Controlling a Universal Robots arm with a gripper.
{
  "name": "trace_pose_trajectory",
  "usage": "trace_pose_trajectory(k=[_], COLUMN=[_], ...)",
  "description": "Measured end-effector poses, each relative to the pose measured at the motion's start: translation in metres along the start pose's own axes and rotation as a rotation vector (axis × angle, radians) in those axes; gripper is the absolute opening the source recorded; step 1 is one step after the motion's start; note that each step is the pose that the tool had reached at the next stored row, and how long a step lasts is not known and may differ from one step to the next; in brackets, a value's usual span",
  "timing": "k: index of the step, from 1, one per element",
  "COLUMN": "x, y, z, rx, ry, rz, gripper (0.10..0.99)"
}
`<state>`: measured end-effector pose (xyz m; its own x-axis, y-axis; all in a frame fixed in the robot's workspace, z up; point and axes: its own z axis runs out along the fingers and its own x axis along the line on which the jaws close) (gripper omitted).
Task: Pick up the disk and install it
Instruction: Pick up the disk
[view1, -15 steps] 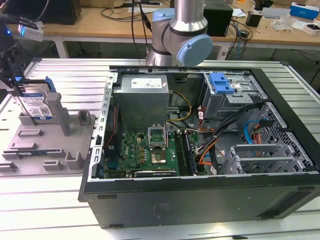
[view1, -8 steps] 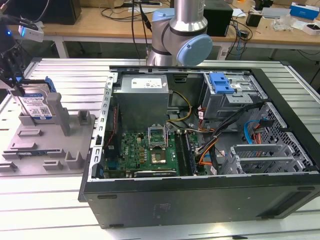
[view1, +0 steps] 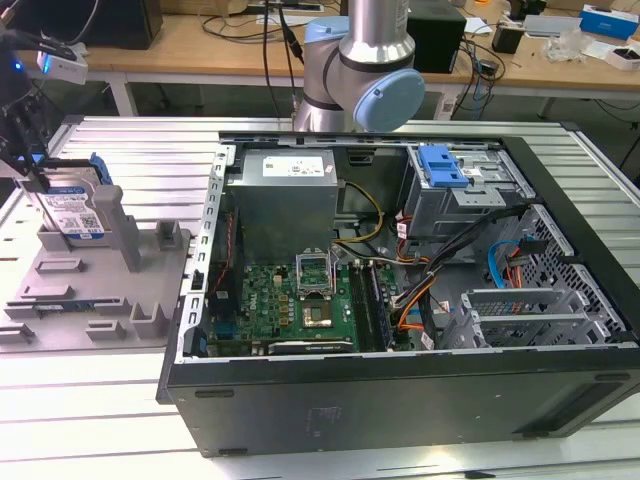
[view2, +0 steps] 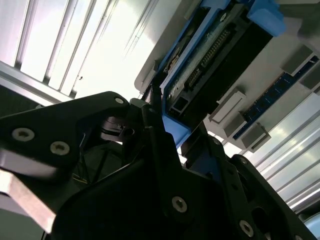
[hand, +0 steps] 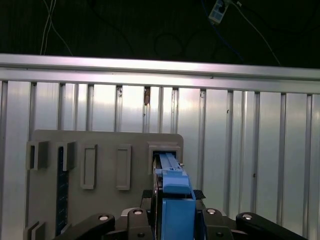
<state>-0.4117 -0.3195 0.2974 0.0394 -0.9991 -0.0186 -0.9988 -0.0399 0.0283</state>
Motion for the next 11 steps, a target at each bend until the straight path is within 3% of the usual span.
trace_pose_trajectory(k=[11], x=[0.0], y=[0.0], z=[0.0013], rx=[0.0], ry=[0.0001], rz=[0.0], gripper=[0.369])
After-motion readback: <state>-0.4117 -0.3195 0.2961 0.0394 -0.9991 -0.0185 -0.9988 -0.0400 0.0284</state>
